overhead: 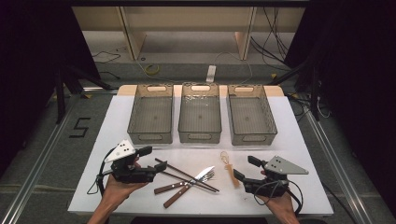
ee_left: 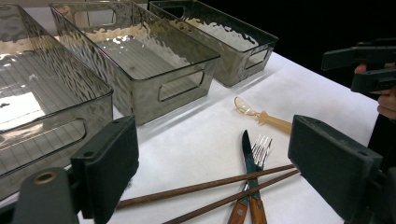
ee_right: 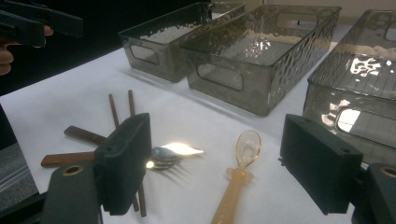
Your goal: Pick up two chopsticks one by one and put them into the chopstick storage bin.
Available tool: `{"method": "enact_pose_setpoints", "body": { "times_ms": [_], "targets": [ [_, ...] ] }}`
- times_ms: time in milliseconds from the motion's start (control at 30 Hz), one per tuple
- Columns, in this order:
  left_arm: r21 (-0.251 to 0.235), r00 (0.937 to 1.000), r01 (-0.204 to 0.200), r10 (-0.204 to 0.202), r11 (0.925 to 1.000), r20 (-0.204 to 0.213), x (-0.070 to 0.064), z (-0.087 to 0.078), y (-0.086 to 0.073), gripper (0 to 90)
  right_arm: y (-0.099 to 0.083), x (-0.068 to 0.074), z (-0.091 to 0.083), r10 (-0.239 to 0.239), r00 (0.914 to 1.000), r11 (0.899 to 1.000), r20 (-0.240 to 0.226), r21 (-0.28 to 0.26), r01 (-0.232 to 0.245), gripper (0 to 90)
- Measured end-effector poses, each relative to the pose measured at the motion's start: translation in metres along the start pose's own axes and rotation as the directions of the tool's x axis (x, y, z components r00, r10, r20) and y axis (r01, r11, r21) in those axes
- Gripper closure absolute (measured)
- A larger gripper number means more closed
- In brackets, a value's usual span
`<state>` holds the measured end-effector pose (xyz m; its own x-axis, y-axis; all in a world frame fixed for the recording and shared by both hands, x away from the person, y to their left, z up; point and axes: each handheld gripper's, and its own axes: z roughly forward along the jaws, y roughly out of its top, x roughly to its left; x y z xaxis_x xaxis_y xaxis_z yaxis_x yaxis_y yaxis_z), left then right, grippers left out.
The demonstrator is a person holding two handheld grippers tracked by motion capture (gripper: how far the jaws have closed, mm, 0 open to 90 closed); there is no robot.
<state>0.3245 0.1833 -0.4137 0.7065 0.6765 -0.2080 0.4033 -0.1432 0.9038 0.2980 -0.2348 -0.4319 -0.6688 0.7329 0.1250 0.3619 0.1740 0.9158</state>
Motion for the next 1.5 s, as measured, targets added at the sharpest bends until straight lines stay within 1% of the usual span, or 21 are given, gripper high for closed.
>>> {"method": "enact_pose_setpoints", "body": {
  "times_ms": [167,233,333,400,500,567,633,733,900,933,967,1000,1067,1133,1200,1300,1333,1367,1400,1433,1500],
  "targets": [
    [0.025,0.9999,-0.001,0.001,0.9997,0.015,0.000,0.003,0.000,15.6,0.001,0.001,0.000,-0.004,1.0000,1.000,-0.002,0.004,0.004,25.9],
    [0.039,0.9998,-0.011,0.011,0.9992,0.018,0.000,0.004,0.000,15.7,0.001,0.001,0.000,-0.002,1.0000,1.000,-0.005,0.004,0.002,25.9],
    [0.100,0.9985,-0.049,0.046,0.9938,0.027,-0.001,0.009,0.000,15.7,0.001,0.000,0.000,-0.001,1.0000,1.000,-0.008,0.003,0.001,25.9],
    [0.140,0.9973,-0.070,0.066,0.9877,0.032,-0.002,0.013,0.001,15.7,0.001,0.001,0.000,-0.003,1.0000,1.000,-0.007,0.007,0.003,25.9],
    [0.198,0.9942,-0.106,0.100,0.9745,0.040,-0.004,0.019,0.004,15.7,0.001,0.000,0.001,-0.002,0.9999,1.000,-0.011,0.015,0.002,25.9],
    [0.234,0.9920,-0.126,0.119,0.9641,0.043,-0.004,0.022,0.006,15.8,0.000,0.000,0.001,0.001,0.9999,1.000,-0.011,0.018,0.000,25.9],
    [0.278,0.9893,-0.146,0.138,0.9496,0.048,-0.004,0.026,0.008,16.1,0.001,-0.001,0.001,0.001,0.9999,1.000,-0.013,0.017,-0.001,26.1],
    [0.346,0.9851,-0.172,0.161,0.9224,0.059,-0.003,0.033,0.010,17.2,0.001,-0.001,0.001,0.005,0.9999,1.000,-0.012,0.021,-0.004,26.3],
    [0.452,0.9738,-0.227,0.208,0.8627,0.091,0.000,0.049,0.010,20.3,0.000,-0.002,0.002,0.004,0.9999,1.000,-0.013,0.028,-0.004,26.5],
    [0.466,0.9718,-0.235,0.214,0.8528,0.099,0.000,0.052,0.010,22.6,0.000,-0.002,0.002,0.006,0.9998,0.999,-0.016,0.031,-0.006,26.5],
    [0.502,0.9633,-0.267,0.241,0.8227,0.119,-0.001,0.058,0.010,23.8,0.000,-0.002,0.002,0.006,0.9999,0.999,-0.016,0.032,-0.006,26.6],
    [0.502,0.9633,-0.267,0.241,0.8227,0.119,-0.001,0.058,0.010,24.5,0.000,-0.002,0.002,0.006,0.9999,0.999,-0.016,0.032,-0.006,26.6],
    [0.535,0.9539,-0.298,0.268,0.7909,0.135,-0.002,0.063,0.009,26.5,0.000,-0.003,0.002,0.009,0.9999,0.999,-0.014,0.038,-0.008,26.7],
    [0.551,0.9481,-0.315,0.283,0.7725,0.145,-0.003,0.068,0.009,28.4,0.000,-0.003,0.002,0.009,0.9998,0.999,-0.016,0.037,-0.008,26.9],
    [0.560,0.9421,-0.330,0.302,0.7595,0.146,-0.002,0.072,0.010,29.1,0.000,-0.003,0.002,0.009,0.9998,0.999,-0.016,0.035,-0.009,27.0],
    [0.573,0.9308,-0.362,0.319,0.7352,0.177,-0.002,0.080,0.011,32.6,0.000,-0.003,0.003,0.008,0.9997,0.999,-0.024,0.040,-0.007,27.0],
    [0.578,0.9284,-0.368,0.322,0.7279,0.186,-0.002,0.083,0.011,33.3,0.000,-0.003,0.004,0.005,0.9997,0.999,-0.025,0.041,-0.004,27.0],
    [0.586,0.9248,-0.377,0.328,0.7175,0.193,-0.002,0.086,0.011,33.8,0.000,-0.002,0.004,0.005,0.9996,0.999,-0.026,0.043,-0.004,27.1],
    [0.595,0.9198,-0.388,0.337,0.7042,0.201,-0.001,0.090,0.010,34.5,0.000,-0.002,0.004,0.004,0.9996,0.999,-0.028,0.043,-0.003,27.1],
    [0.605,0.9138,-0.401,0.347,0.6877,0.211,-0.001,0.093,0.010,34.9,0.000,-0.002,0.004,0.005,0.9996,0.999,-0.029,0.044,-0.003,27.2],
    [0.614,0.9088,-0.412,0.352,0.6730,0.224,0.000,0.099,0.010,35.6,0.000,-0.002,0.004,0.005,0.9996,0.999,-0.029,0.045,-0.004,27.2]
  ]
}}
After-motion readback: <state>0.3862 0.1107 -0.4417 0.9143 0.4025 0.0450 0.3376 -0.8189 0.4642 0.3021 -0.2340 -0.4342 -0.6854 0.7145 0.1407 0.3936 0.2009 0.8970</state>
